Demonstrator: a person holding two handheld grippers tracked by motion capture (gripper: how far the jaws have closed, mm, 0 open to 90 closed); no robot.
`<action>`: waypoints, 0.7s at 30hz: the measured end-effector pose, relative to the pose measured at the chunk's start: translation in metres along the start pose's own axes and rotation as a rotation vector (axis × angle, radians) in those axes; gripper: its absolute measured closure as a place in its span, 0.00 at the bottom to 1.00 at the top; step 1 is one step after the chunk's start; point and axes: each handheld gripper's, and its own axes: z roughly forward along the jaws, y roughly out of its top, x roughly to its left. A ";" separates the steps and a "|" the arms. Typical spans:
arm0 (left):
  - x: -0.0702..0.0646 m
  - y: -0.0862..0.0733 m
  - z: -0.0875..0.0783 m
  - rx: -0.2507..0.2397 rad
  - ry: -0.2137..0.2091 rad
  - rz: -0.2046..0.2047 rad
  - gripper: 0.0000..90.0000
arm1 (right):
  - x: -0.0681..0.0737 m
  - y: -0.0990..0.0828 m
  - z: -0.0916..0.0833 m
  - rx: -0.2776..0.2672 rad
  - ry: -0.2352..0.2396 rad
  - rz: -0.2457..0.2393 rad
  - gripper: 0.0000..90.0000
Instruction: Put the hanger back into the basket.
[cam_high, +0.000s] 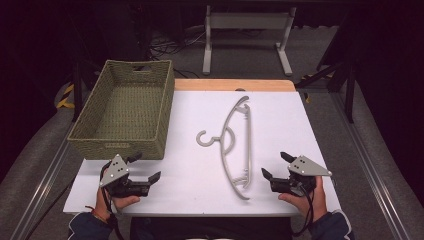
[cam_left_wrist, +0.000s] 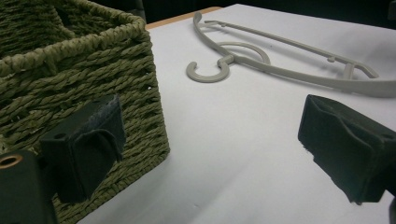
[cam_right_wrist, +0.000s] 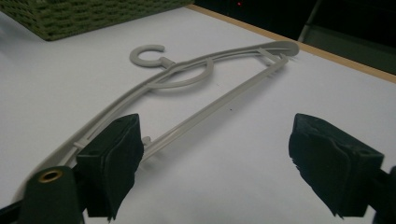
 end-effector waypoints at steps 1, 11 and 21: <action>0.000 -0.001 0.000 -0.011 -0.005 -0.011 0.10 | 0.000 0.000 0.000 0.007 0.019 -0.001 0.22; -0.002 -0.003 0.005 0.035 -0.008 0.008 0.12 | 0.020 0.018 0.005 0.051 0.088 -0.032 0.23; -0.004 -0.003 0.003 0.026 -0.015 0.011 0.12 | 0.050 0.044 0.034 0.167 0.237 -0.043 0.36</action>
